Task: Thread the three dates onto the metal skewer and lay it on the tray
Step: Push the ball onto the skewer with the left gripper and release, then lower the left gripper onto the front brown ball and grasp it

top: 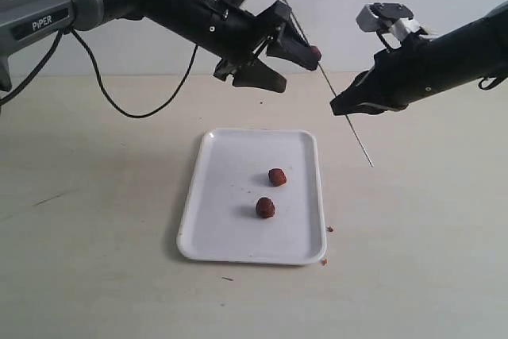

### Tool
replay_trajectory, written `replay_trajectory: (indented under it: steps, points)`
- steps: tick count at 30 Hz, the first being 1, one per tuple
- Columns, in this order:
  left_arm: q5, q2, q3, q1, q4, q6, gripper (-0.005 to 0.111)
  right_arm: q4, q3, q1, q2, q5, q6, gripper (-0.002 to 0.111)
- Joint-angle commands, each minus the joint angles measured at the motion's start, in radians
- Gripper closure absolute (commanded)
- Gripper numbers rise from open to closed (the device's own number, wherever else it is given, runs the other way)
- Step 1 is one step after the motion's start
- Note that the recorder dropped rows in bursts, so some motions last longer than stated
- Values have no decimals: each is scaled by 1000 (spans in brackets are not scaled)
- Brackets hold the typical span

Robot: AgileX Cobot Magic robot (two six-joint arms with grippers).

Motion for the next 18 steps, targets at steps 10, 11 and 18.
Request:
replay_trajectory:
  steps: [10, 11, 18]
  points:
    - [23, -25, -4, -23, 479, 22, 40, -92, -1, -2, -2, -88, 137, 108]
    - [23, -30, -4, -37, 525, 12, 43, -107, -1, -2, -2, -88, 143, 108]
    - [23, -32, -4, -196, 879, -82, 45, -251, -1, -2, -2, -130, 240, 108]
